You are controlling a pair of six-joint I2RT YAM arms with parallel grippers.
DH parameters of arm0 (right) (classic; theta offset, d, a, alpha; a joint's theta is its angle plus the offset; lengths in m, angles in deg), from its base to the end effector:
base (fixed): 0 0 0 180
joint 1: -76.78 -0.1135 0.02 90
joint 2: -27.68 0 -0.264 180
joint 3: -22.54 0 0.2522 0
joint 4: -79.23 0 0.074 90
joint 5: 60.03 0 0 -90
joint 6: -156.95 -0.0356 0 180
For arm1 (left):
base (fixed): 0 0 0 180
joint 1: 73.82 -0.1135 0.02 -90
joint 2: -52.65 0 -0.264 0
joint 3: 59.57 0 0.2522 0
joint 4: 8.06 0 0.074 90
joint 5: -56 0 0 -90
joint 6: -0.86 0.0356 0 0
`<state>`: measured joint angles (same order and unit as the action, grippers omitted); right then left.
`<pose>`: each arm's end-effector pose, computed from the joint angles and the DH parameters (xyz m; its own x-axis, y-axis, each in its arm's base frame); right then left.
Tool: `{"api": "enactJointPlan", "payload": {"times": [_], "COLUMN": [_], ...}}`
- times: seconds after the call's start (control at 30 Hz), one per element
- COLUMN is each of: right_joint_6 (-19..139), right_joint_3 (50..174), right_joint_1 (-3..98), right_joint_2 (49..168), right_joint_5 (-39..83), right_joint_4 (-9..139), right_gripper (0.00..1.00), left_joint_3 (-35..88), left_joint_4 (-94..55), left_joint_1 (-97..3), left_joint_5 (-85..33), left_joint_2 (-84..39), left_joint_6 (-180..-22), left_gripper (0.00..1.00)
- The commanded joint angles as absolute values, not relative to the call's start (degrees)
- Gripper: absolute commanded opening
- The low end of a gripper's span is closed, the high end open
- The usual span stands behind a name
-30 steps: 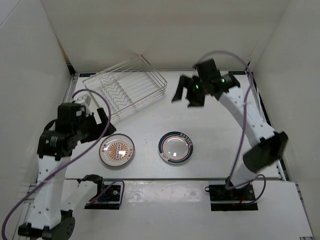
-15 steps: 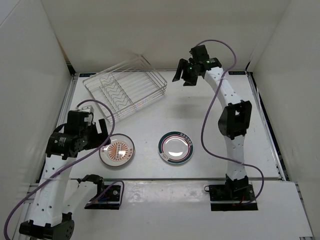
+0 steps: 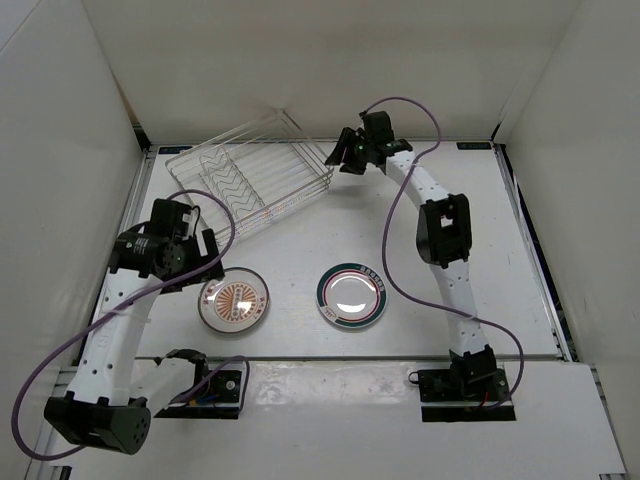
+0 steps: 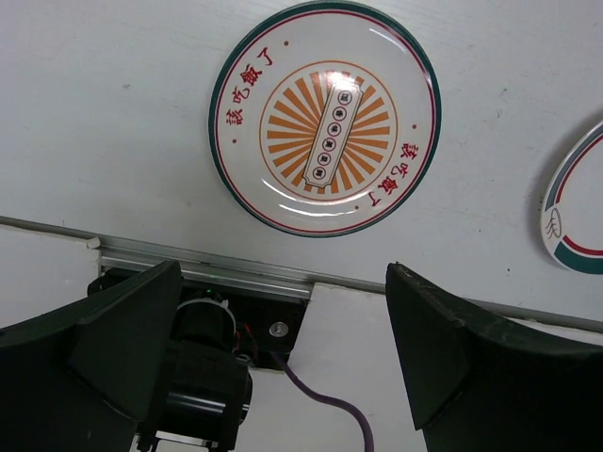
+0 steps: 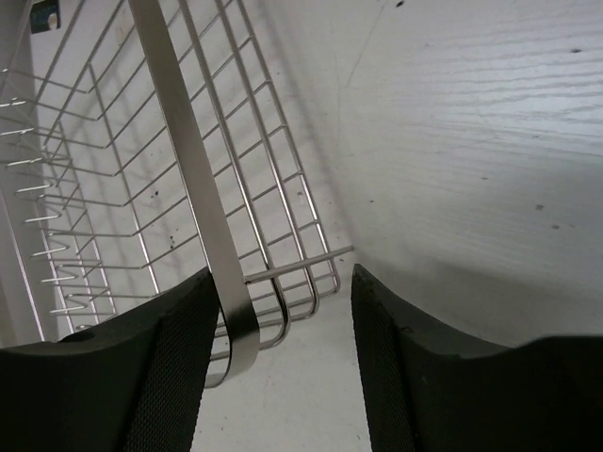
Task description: Unload the plates from the dish rack
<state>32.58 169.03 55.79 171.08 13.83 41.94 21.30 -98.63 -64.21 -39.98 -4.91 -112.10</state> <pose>0.5317 0.2146 0.2237 -0.7486 0.2936 -0.5945 -0.1649 0.7859 0.5959 0.1508 -0.0218 0.3352 -0.8866 -0.2434 -0.3934 -0.2384 0.9692 -0.0623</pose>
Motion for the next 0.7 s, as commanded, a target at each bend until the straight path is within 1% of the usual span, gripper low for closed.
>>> {"api": "enactJointPlan", "payload": {"times": [0.0,0.03,0.07,0.13,0.17,0.23,0.27,0.33,0.37,0.43,0.67], "right_joint_6": [29.95,30.47,31.17,34.33,36.34,39.68,40.31,42.93,43.21,45.13,43.75], "right_joint_3": [170.51,170.94,171.12,171.04,170.86,170.42,169.81,169.81,169.02,168.32,167.17], "right_joint_1": [55.51,55.08,54.9,53.5,52.88,51.21,50.77,49.28,48.84,46.9,44.0], "right_joint_2": [172.26,173.31,173.32,173.23,173.14,172.44,171.14,170.16,168.42,167.09,162.51], "right_joint_5": [13.19,12.23,12.39,13.35,13.88,16.51,17.22,21.33,22.49,27.05,39.72], "right_joint_4": [48.77,48.86,47.99,47.46,46.15,46.05,45.79,45.52,45.35,44.73,39.37], "right_gripper": [0.59,0.54,0.54,0.49,0.42,0.34,0.21,0.04,0.0,0.0,0.0], "left_joint_3": [24.59,24.77,25.73,26.52,26.79,27.93,28.19,28.37,28.37,27.94,26.79], "left_joint_4": [-104.17,-104.34,-104.52,-105.57,-105.84,-107.07,-108.03,-109.0,-109.61,-109.88,-110.06], "left_joint_1": [-64.06,-64.24,-64.15,-64.15,-64.24,-64.24,-64.24,-64.15,-64.24,-64.15,-64.24], "left_joint_5": [-40.24,-40.33,-40.16,-39.89,-39.81,-39.81,-39.81,-39.98,-40.16,-40.77,-41.56], "left_joint_2": [-5.09,-5.53,-6.31,-7.64,-9.12,-10.18,-10.8,-11.59,-11.77,-11.51,-9.75], "left_joint_6": [-111.21,-110.86,-109.63,-108.66,-107.52,-107.07,-106.55,-105.41,-105.06,-104.35,-103.29], "left_gripper": [1.0,1.0,1.0,1.0,1.0,1.0,1.0,1.0,1.0,1.0,1.0]}}
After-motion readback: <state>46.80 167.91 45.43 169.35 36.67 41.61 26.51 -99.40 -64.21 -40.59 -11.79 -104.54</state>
